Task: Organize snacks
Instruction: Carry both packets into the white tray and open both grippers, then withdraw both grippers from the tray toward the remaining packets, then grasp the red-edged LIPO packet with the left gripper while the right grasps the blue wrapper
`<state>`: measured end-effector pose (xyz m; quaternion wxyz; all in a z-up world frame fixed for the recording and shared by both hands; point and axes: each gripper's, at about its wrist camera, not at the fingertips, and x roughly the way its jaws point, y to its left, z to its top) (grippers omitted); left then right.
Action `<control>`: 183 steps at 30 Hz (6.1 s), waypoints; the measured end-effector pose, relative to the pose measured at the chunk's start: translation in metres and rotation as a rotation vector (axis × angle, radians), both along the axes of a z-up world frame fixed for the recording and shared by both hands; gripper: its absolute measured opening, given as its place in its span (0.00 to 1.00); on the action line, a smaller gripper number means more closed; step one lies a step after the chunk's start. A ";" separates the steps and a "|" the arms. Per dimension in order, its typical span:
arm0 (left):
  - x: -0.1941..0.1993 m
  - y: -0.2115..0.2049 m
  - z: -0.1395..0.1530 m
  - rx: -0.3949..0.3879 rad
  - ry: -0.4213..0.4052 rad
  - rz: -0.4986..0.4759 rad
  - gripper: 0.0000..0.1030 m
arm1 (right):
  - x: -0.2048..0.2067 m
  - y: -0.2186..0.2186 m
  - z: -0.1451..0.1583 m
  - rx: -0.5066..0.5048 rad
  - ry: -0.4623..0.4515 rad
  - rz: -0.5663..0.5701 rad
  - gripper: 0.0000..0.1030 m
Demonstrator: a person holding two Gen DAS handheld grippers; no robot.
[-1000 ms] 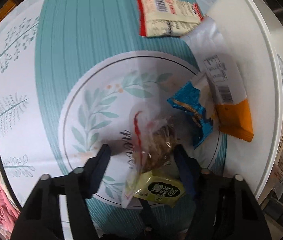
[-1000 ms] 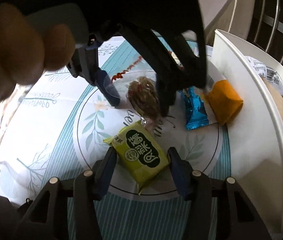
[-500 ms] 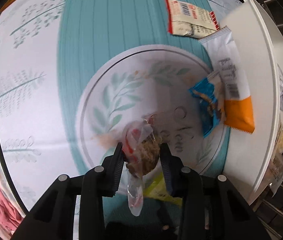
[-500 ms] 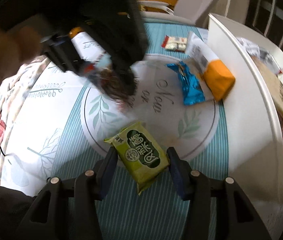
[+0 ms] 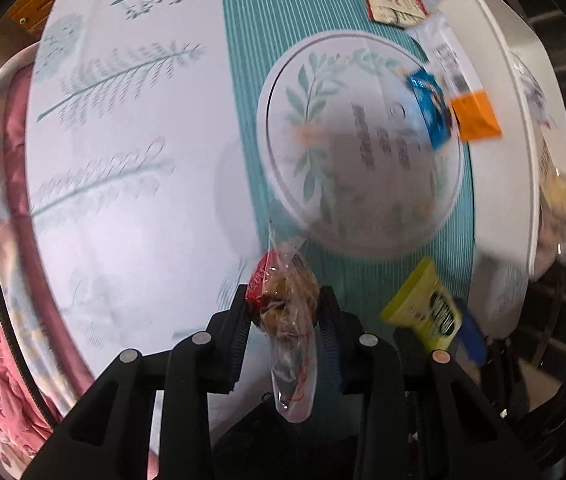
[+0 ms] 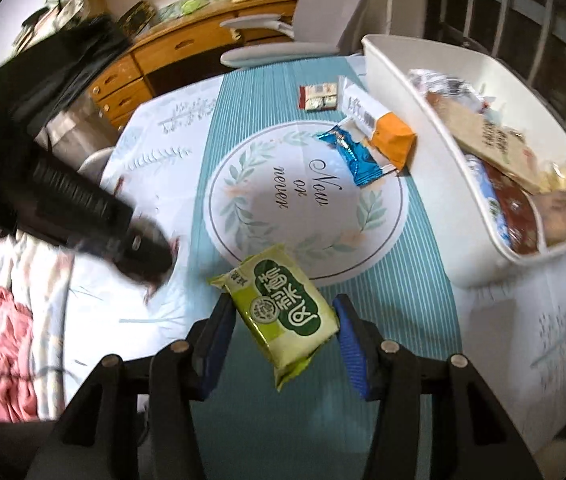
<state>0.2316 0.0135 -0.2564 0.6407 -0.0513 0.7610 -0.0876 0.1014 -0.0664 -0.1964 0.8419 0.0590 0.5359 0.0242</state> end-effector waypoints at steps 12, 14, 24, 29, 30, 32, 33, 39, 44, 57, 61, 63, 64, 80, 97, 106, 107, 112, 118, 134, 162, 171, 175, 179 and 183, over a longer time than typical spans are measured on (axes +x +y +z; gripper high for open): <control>-0.098 0.031 0.061 -0.081 -0.029 -0.113 0.31 | -0.045 -0.025 0.057 0.003 -0.063 -0.174 0.49; -0.110 0.026 0.070 -0.102 -0.034 -0.131 0.31 | -0.051 -0.037 0.062 0.016 -0.051 -0.213 0.49; -0.117 -0.022 0.089 -0.131 -0.053 -0.152 0.31 | -0.064 -0.109 0.086 0.069 -0.077 -0.309 0.49; -0.109 -0.046 0.102 -0.128 -0.083 -0.124 0.31 | -0.061 -0.148 0.096 0.099 -0.098 -0.315 0.49; -0.108 -0.052 0.104 -0.127 -0.087 -0.117 0.31 | -0.059 -0.156 0.096 0.103 -0.099 -0.311 0.49; -0.105 -0.063 0.109 -0.124 -0.096 -0.103 0.31 | -0.054 -0.171 0.098 0.118 -0.100 -0.305 0.49; -0.103 -0.069 0.111 -0.123 -0.102 -0.097 0.31 | -0.051 -0.179 0.099 0.129 -0.103 -0.300 0.49; -0.086 -0.104 0.124 -0.135 -0.146 -0.054 0.31 | -0.029 -0.216 0.104 0.142 -0.106 -0.237 0.49; -0.068 -0.132 0.127 -0.153 -0.172 -0.006 0.31 | -0.005 -0.244 0.105 0.135 -0.107 -0.174 0.49; -0.019 -0.191 0.131 -0.224 -0.256 0.075 0.31 | 0.051 -0.291 0.091 0.171 -0.060 -0.124 0.49; -0.010 -0.199 0.139 -0.249 -0.317 0.074 0.31 | 0.061 -0.296 0.094 0.199 -0.074 -0.122 0.51; -0.008 -0.201 0.145 -0.272 -0.354 0.073 0.34 | 0.064 -0.297 0.092 0.224 -0.067 -0.121 0.51; -0.007 -0.201 0.148 -0.279 -0.374 0.073 0.45 | 0.065 -0.298 0.091 0.229 -0.060 -0.121 0.52; -0.028 -0.158 0.152 -0.241 -0.423 0.178 0.70 | 0.065 -0.269 0.085 0.255 -0.003 -0.114 0.68; -0.070 -0.039 0.148 -0.238 -0.411 0.159 0.73 | 0.034 -0.164 0.080 0.258 0.035 -0.170 0.68; -0.076 0.040 0.133 -0.213 -0.366 0.129 0.74 | 0.022 -0.096 0.062 0.280 0.071 -0.252 0.68; -0.076 0.049 0.130 -0.206 -0.357 0.121 0.74 | 0.021 -0.092 0.060 0.279 0.070 -0.260 0.68; -0.073 0.082 0.118 -0.179 -0.327 0.087 0.75 | 0.017 -0.067 0.054 0.270 0.061 -0.311 0.68; -0.058 0.101 0.116 -0.147 -0.308 0.047 0.75 | 0.017 -0.051 0.053 0.228 0.010 -0.385 0.68; 0.060 0.061 0.109 -0.075 -0.357 -0.029 0.82 | 0.064 -0.034 0.012 0.056 -0.153 -0.408 0.68; 0.210 -0.092 0.009 0.063 -0.385 -0.537 0.82 | 0.123 -0.005 -0.050 -0.213 -0.151 -0.167 0.67; 0.215 -0.126 -0.018 0.110 -0.358 -0.648 0.82 | 0.133 -0.012 -0.059 -0.225 -0.147 -0.178 0.67; 0.218 -0.130 -0.026 0.110 -0.346 -0.648 0.82 | 0.137 -0.015 -0.060 -0.218 -0.146 -0.181 0.62; 0.223 -0.139 -0.033 0.111 -0.343 -0.655 0.82 | 0.139 -0.017 -0.060 -0.206 -0.145 -0.187 0.54; 0.227 -0.145 -0.037 0.102 -0.354 -0.658 0.82 | 0.140 -0.021 -0.059 -0.195 -0.143 -0.188 0.39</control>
